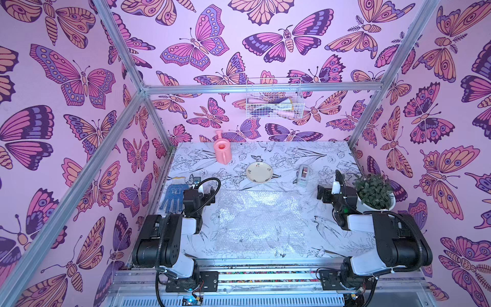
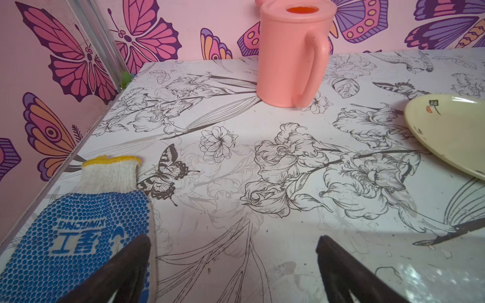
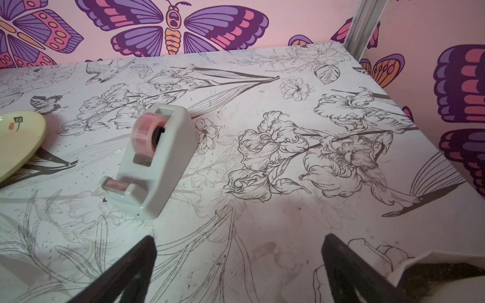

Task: Wrap dinner plates in bubble wrap
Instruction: Pick up the plate from the center of the board.

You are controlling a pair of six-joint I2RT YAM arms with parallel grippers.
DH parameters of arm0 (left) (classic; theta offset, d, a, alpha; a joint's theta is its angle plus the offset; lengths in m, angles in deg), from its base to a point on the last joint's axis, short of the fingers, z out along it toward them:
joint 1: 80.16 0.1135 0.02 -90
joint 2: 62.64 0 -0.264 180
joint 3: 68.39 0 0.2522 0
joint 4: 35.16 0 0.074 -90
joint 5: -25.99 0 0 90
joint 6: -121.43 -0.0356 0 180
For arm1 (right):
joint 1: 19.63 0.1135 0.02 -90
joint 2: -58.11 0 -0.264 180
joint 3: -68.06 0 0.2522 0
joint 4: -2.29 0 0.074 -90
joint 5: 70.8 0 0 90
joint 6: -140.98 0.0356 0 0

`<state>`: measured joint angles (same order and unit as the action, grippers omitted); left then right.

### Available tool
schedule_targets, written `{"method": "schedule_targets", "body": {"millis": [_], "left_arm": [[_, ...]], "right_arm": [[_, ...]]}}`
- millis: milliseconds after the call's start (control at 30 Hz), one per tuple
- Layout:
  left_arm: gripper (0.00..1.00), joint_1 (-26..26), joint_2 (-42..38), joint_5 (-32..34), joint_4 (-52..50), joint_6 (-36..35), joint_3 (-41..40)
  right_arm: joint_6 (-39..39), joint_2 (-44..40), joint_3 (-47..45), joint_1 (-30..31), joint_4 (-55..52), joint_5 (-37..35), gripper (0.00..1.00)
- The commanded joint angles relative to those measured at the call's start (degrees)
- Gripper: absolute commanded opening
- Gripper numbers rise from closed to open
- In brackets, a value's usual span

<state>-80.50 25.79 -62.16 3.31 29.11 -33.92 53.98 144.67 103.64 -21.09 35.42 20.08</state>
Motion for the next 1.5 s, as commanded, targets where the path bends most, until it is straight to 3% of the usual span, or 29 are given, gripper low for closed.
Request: {"method": "schedule_targets", "body": {"millis": [0,1067,1133,1267,1467], "left_arm": [[0.99,0.2,0.5,-0.8,0.8,0.1,0.1],[1.0,0.8,0.1,-0.8,0.5,0.9,0.1],[0.99,-0.5,-1.4,5.1,3.6,1.3,-1.3],[0.99,-2.3,-7.5,9.8,4.7,0.9,-6.0],[1.0,-7.7,-21.1,16.8,-14.6,-0.7,0.2]], "right_arm": [[0.4,-0.1,1.3,0.2,0.0,-0.8,0.99],[0.9,-0.9,1.4,0.2,0.7,-2.3,0.99],[0.8,-4.4,3.2,0.2,-6.1,-2.8,0.99],[0.2,-10.1,8.0,1.1,-18.1,-4.2,1.0],[6.5,-12.2,19.2,2.4,-35.7,2.3,0.94]]}}
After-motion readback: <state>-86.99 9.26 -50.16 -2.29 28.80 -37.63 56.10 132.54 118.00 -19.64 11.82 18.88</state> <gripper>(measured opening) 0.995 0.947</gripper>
